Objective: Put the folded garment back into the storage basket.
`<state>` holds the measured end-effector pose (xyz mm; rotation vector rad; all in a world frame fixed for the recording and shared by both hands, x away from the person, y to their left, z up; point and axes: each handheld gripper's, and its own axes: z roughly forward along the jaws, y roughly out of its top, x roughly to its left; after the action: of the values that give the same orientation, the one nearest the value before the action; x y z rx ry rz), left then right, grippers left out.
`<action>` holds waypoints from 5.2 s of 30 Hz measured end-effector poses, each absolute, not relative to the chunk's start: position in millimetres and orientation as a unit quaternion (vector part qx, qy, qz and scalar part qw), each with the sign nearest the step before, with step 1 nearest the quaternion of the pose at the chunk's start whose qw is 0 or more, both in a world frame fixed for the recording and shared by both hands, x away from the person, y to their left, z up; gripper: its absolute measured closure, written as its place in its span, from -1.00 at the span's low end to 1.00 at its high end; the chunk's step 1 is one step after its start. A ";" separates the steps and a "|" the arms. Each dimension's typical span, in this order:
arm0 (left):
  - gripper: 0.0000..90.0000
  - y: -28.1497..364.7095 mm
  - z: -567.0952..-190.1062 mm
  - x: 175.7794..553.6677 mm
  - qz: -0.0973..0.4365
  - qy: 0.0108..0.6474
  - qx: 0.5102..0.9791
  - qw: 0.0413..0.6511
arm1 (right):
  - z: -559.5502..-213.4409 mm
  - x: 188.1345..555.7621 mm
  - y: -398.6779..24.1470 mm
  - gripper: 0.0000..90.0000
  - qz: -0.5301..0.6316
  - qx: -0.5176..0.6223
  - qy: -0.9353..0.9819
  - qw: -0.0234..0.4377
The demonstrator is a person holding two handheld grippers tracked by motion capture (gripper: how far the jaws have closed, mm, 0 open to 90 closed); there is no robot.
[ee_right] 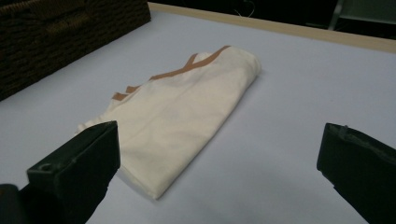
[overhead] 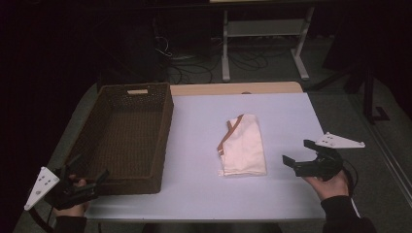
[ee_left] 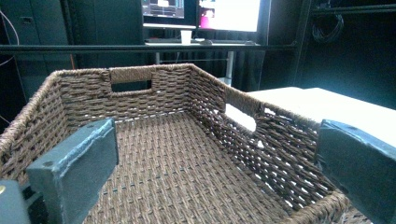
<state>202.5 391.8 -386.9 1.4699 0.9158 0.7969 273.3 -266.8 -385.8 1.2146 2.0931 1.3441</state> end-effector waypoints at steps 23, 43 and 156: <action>-1.00 391.8 -386.8 202.8 0.341 0.392 0.628 0.579 | -356.4 287.5 -253.0 -1.00 0.473 0.404 0.762 0.179; -1.00 391.1 -386.6 203.7 0.340 0.391 0.632 0.577 | -347.7 309.3 -244.7 -1.00 0.465 0.403 0.771 0.165; -1.00 392.0 -387.0 203.2 0.337 0.390 0.629 0.582 | -432.5 406.4 -206.8 -0.67 0.351 0.442 0.824 0.040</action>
<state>203.2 392.0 -387.0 1.4696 0.9108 0.7883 406.4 -206.8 -432.5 1.3554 2.5252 1.0764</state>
